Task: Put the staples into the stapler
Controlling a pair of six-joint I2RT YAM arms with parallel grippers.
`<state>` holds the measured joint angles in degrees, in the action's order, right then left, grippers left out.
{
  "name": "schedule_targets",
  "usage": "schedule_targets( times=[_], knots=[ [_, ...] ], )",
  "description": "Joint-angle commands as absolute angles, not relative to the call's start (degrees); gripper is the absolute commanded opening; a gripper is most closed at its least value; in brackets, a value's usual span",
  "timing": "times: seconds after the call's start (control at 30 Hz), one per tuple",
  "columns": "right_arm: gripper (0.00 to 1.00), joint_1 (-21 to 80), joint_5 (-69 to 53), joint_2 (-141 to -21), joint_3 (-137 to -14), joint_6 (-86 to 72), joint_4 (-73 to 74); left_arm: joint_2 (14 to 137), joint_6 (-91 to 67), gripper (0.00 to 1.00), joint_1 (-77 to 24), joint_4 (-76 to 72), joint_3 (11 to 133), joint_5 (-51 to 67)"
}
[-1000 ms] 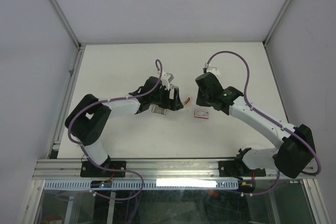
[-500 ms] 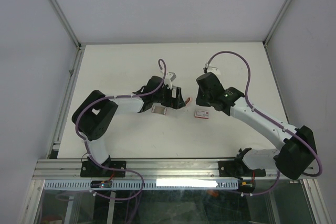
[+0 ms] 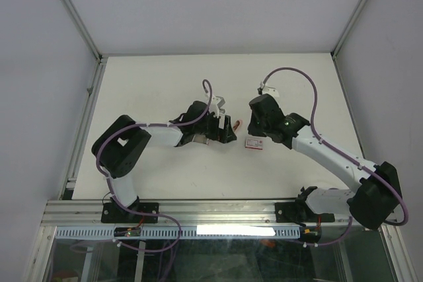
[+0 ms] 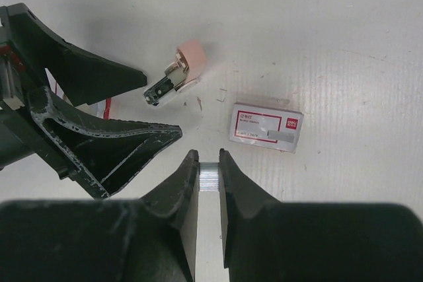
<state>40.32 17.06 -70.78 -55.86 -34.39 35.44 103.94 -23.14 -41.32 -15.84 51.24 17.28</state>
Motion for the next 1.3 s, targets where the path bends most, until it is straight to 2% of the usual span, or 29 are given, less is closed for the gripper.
schedule_targets(
  times=[0.0, 0.3, 0.53, 0.67, 0.8, 0.9, 1.07, 1.27],
  knots=[
    [0.16, 40.1, 17.2, -67.9, -55.7, -34.7, 32.8, 102.7, -23.9, 0.9, -42.8, -19.0, 49.6, 17.9],
    [0.16, 40.1, 17.1, -68.2, -55.2, -34.6, 32.3, 103.4, -28.2, 0.9, -45.5, -23.4, 47.7, 20.1],
    [0.16, 40.1, 17.0, -68.4, -54.8, -34.7, 31.8, 102.6, -28.4, 0.9, -47.5, -23.8, 47.7, 17.6],
    [0.16, 40.1, 16.8, -69.0, -54.9, -34.6, 31.5, 95.8, -27.0, 0.91, -47.4, -20.3, 46.3, 12.1],
    [0.16, 40.2, 16.1, -70.7, -55.0, -34.5, 30.5, 86.1, -24.9, 0.95, -46.2, -10.5, 47.4, 6.0],
    [0.16, 41.0, 15.2, -72.8, -55.1, -34.5, 28.8, 78.8, -24.4, 0.97, -41.6, -1.5, 50.1, 7.0],
    [0.16, 44.2, 17.6, -77.8, -57.1, -34.4, 27.5, 70.5, -28.0, 0.99, -26.2, 6.5, 53.6, 20.5],
    [0.15, 46.3, 20.1, -83.8, -59.7, -33.3, 25.4, 67.1, -22.8, 0.99, -12.4, 16.9, 61.2, 25.0]
  ],
)
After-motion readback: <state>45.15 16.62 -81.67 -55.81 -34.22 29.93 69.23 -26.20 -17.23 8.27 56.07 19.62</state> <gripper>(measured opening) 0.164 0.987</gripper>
